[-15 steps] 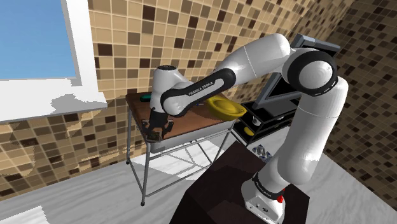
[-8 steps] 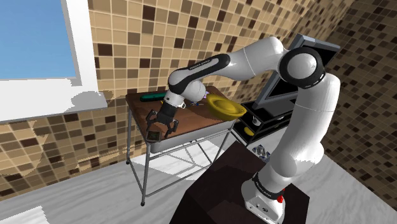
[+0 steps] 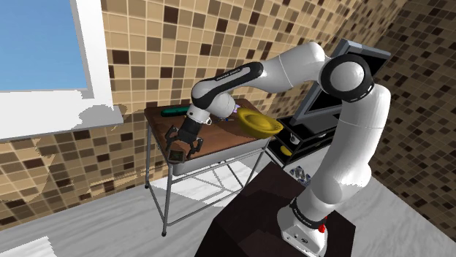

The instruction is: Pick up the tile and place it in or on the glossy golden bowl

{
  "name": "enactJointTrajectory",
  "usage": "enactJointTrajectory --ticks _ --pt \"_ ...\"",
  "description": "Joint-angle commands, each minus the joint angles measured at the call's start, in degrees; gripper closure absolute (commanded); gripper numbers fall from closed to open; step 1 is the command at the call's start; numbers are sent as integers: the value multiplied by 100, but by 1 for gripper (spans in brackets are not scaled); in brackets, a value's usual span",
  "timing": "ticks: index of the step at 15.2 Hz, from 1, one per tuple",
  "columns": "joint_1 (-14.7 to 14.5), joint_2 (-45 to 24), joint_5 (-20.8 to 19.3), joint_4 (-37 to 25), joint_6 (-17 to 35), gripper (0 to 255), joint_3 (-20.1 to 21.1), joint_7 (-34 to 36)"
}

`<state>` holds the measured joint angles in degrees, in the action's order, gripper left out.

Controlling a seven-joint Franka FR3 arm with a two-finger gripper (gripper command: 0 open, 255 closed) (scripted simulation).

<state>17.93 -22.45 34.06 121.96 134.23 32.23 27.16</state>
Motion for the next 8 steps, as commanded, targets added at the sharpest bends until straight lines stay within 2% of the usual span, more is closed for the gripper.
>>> enactJointTrajectory --ticks 1,2,3,8 --pt "-71 -254 46 77 180 0 10 -46" --pt "-74 -254 47 76 180 0 7 -47" --pt "-69 -301 39 75 211 255 -7 -81" --pt "-20 -390 44 132 289 255 -42 -223"
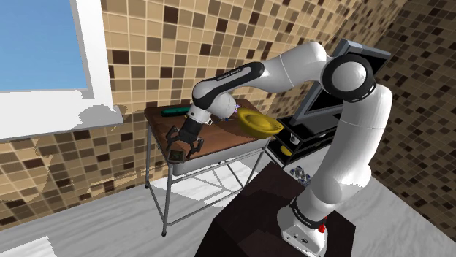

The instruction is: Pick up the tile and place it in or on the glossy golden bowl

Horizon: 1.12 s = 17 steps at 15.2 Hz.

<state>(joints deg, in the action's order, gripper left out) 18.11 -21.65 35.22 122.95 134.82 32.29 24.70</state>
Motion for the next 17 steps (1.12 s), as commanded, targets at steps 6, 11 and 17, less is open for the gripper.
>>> enactJointTrajectory --ticks 6,11,17 --pt "-153 -175 -1 -23 -19 255 -72 216" --pt "-91 156 32 -30 -321 255 -30 346" --pt "-203 -83 107 -82 117 0 -66 491"
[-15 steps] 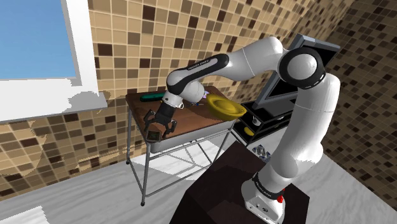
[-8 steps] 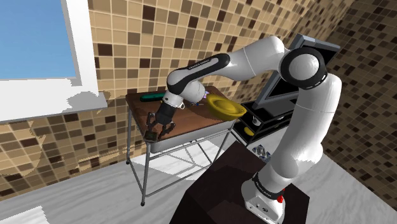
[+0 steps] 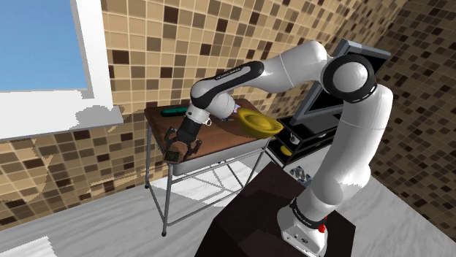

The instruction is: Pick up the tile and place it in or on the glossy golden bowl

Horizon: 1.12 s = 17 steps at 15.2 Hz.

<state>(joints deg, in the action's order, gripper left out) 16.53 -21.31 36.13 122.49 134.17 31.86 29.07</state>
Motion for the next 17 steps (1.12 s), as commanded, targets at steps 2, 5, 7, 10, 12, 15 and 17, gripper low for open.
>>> enactJointTrajectory --ticks 2,5,7,10,12,15,17 --pt "-112 -231 25 -33 322 0 -13 49" --pt "-230 -404 49 -37 524 0 -19 34" --pt "-299 -526 57 -46 659 0 -13 28" --pt "-320 -562 59 -49 698 0 -13 26" --pt "-320 -562 60 -50 698 0 -13 26" --pt "-320 -562 60 -50 698 0 -13 26" --pt "-325 -565 65 -43 710 255 -9 25"
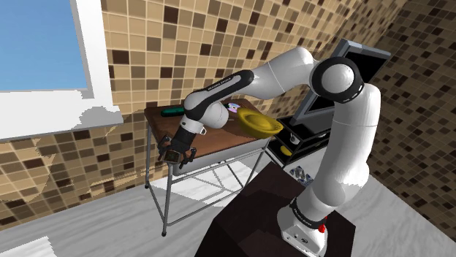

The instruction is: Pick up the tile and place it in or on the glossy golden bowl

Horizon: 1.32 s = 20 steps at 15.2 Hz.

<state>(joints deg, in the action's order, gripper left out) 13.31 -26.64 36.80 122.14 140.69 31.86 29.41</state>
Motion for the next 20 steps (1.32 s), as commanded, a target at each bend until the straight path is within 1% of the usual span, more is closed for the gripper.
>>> enactJointTrajectory --ticks 1,8,20 --pt "-5 -37 -2 -7 63 255 -9 -11" --pt "-3 -28 -4 -15 45 255 -17 -11" --pt "138 774 39 -12 -661 255 71 338"
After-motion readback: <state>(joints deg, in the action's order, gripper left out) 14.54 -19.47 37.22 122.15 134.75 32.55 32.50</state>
